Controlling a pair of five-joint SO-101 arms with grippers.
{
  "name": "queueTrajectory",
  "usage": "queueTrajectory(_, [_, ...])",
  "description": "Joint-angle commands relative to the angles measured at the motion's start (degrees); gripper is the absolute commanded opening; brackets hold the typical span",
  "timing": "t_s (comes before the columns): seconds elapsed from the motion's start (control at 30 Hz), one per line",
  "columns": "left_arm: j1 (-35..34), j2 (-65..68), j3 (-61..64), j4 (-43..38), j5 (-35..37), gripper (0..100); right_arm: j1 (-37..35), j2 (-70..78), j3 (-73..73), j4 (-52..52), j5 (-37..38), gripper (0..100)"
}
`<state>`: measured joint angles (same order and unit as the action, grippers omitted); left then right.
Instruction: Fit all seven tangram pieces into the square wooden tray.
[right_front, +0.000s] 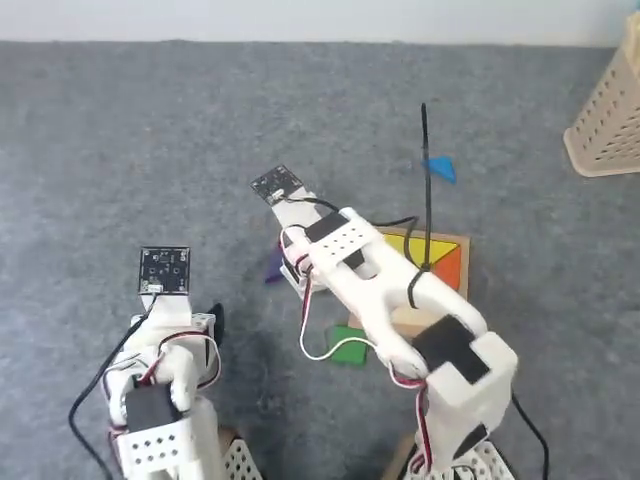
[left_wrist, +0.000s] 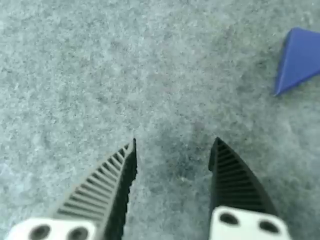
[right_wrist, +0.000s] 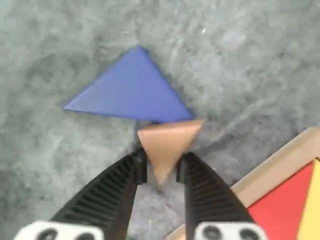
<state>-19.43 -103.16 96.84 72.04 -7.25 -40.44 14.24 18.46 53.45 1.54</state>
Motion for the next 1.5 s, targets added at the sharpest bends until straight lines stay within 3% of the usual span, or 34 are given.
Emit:
queueTrajectory(0.0, [-0.26, -0.97, -0.22, 0.35, 0.44, 23, 2.68, -7.43, 0.53, -0.13, -0.53, 5.0])
queueTrajectory(0.4, [-0.26, -0.97, -0.22, 0.35, 0.44, 23, 9.19, -24.31, 10.20, 0.04, -0.35, 1.7])
queueTrajectory(0.73, [-0.26, -0.97, -0.22, 0.35, 0.44, 23, 22.29, -37.93, 11.25, 8.57, -0.44, 1.7])
queueTrajectory(0.97, [-0.26, -0.97, -0.22, 0.35, 0.44, 23, 29.58, -38.55, 15.38, 11.91, -0.44, 1.7])
queueTrajectory(1.17, [-0.26, -0.97, -0.22, 0.35, 0.44, 23, 30.46, -37.93, 27.34, 6.37, 0.09, 1.6])
queueTrajectory(1.47, [-0.26, -0.97, -0.22, 0.35, 0.44, 23, 30.73, -37.93, 33.93, 0.13, -0.44, 1.7])
